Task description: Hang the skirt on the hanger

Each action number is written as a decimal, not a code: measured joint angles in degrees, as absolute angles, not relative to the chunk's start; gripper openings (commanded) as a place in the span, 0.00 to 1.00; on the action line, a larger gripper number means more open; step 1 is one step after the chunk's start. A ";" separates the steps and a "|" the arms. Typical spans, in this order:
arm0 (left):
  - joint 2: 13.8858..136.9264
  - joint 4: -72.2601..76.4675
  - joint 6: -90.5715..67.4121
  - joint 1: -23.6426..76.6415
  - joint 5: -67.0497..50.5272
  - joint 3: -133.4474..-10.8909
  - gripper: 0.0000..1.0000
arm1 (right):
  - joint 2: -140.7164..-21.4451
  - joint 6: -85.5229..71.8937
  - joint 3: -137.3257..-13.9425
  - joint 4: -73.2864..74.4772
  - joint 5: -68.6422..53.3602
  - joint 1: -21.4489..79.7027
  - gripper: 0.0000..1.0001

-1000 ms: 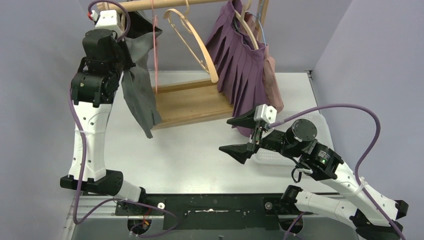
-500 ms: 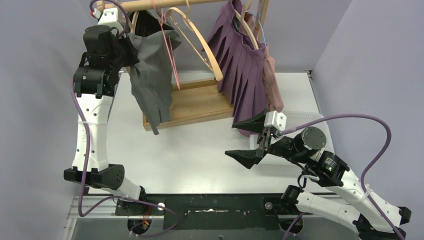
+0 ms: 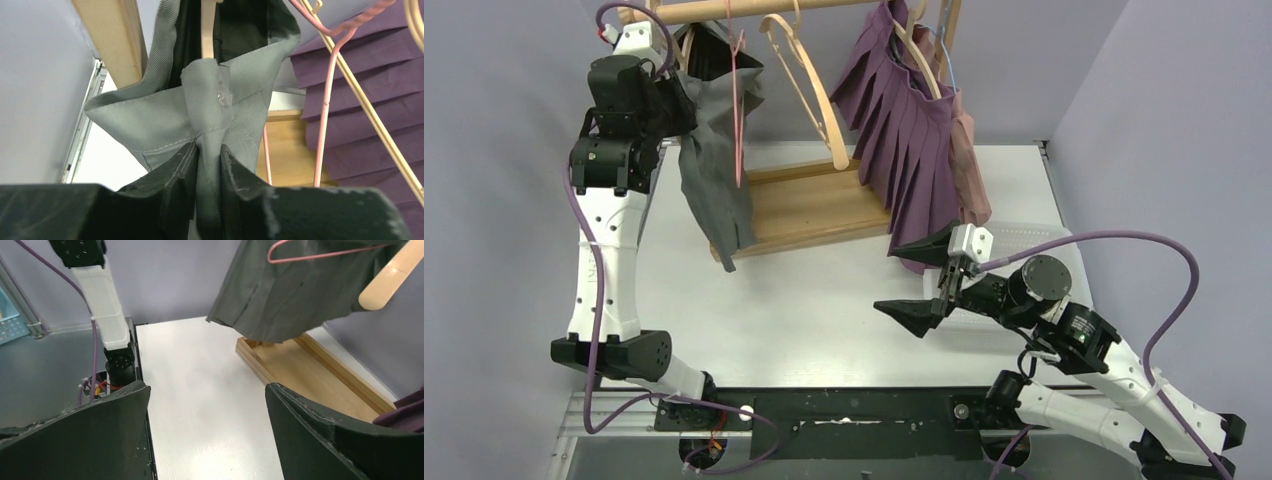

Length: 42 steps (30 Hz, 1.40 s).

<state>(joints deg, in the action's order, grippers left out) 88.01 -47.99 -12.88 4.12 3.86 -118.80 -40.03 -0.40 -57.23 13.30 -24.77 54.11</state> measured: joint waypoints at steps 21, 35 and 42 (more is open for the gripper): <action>54.57 -46.24 -15.97 4.01 9.41 -95.44 0.68 | -46.00 -30.74 -67.18 46.39 25.32 54.08 0.98; 24.67 -62.04 -22.09 4.01 12.73 -78.26 0.68 | -41.58 -42.65 -82.24 65.36 43.29 54.08 0.98; 20.73 -67.88 -21.91 4.01 13.56 -78.11 0.68 | -39.18 -41.15 -85.62 67.09 44.69 54.08 0.98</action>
<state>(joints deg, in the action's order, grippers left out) 20.73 -67.88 -21.91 4.01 13.56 -78.11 -39.18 -41.15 -85.62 67.09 44.69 54.08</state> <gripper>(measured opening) 0.676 0.980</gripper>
